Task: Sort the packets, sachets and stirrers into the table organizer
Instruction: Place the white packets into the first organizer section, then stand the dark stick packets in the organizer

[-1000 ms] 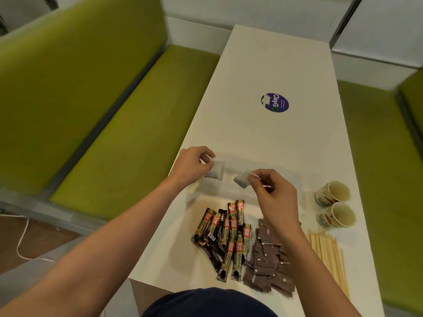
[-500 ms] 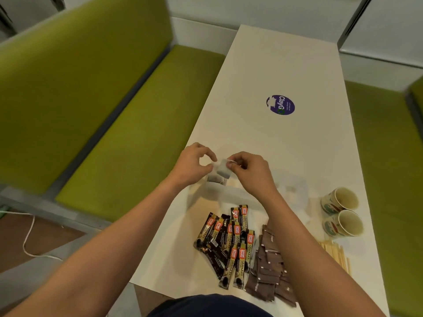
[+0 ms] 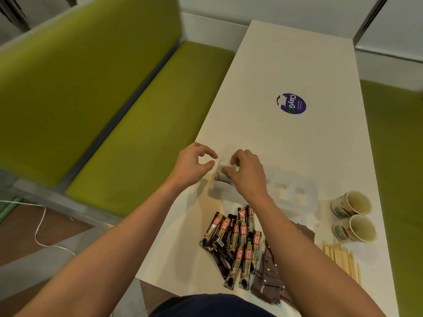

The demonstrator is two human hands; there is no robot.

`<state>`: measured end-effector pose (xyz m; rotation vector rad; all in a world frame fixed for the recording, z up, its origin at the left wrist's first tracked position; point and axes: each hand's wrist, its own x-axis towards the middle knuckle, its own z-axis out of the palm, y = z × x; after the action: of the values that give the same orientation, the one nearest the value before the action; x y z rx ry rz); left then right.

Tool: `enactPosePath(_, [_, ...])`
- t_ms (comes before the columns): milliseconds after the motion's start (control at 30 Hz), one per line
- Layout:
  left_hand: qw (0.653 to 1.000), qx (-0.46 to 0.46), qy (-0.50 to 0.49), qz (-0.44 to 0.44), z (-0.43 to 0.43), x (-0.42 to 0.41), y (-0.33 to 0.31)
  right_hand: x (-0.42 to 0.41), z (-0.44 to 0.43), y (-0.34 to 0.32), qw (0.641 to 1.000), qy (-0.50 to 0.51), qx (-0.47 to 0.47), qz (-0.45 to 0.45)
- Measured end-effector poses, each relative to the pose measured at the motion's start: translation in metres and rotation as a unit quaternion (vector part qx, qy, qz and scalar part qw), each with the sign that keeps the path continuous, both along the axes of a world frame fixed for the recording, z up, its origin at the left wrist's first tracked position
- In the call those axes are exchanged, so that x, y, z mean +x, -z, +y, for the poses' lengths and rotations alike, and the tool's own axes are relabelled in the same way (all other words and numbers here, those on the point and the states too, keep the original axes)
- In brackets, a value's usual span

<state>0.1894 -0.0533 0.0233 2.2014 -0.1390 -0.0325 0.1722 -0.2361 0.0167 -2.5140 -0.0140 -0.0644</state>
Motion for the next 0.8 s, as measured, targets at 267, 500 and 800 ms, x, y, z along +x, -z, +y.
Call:
enactPosePath(267, [0.999,-0.012,-0.004,0.035,0.012,-0.050,0.006,-0.048,-0.021,-0.012,0.996,0.025,0.073,-0.038])
enactPosePath(500, [0.992,0.011,0.028,0.126,0.018,-0.110,0.031,-0.130,-0.026,-0.002,0.995,-0.068,0.015,0.075])
enactPosePath(800, [0.959,0.161,0.185,0.143,-0.007,-0.102,0.031,-0.121,-0.014,0.023,0.973,-0.113,-0.144,0.141])
